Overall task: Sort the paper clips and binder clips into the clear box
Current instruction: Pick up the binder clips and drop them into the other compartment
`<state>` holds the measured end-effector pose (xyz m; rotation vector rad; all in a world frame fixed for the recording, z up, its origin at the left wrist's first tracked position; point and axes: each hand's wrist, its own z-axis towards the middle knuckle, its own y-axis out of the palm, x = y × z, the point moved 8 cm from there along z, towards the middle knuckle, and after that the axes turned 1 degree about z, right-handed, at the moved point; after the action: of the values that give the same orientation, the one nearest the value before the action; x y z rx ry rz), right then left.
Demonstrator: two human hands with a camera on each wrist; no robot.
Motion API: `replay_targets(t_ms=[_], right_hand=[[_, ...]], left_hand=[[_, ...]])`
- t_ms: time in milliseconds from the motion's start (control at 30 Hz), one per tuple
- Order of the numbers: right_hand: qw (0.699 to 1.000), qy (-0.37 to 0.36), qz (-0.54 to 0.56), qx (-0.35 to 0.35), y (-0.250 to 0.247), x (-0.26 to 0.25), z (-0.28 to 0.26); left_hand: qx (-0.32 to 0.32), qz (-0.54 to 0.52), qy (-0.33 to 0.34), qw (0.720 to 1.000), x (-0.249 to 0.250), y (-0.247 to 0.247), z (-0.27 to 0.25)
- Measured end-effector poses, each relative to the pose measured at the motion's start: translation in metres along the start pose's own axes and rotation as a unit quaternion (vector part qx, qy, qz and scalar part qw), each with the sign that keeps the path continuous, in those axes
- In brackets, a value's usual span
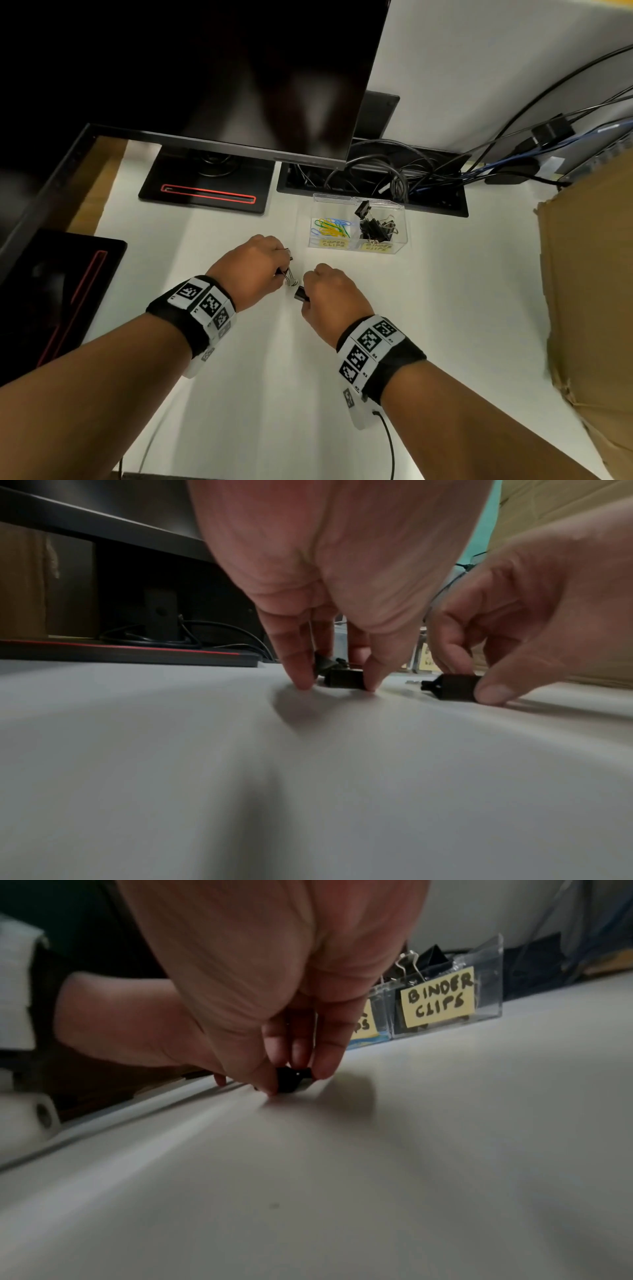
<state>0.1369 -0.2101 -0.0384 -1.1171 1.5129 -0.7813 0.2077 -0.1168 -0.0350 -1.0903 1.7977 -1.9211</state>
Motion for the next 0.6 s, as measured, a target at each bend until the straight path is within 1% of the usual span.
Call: replay_targets(t_ms=[233,367,467,600], right_hand=[[0.999,0.013,0.001,-0.037,0.002,0.009,-0.006],[0.999,0.001,-0.004,-0.038,0.002,0.008,-0.009],[1.0,0.008,0.009,-0.026,-0.001,0.011,-0.015],[0.998,0.035,0.06,0.011,-0.01,0.021,-0.025]], left_hand=[[-0.011,0.033,0.008,0.999,0.003,0.003,-0.002],[-0.042,0.054,-0.005,0.998,0.004,0.003,0.002],[-0.062,0.073,0.006,0.995,0.009,0.001,0.008],[-0.077,0.117,0.003,0.99,0.014,0.005,0.006]])
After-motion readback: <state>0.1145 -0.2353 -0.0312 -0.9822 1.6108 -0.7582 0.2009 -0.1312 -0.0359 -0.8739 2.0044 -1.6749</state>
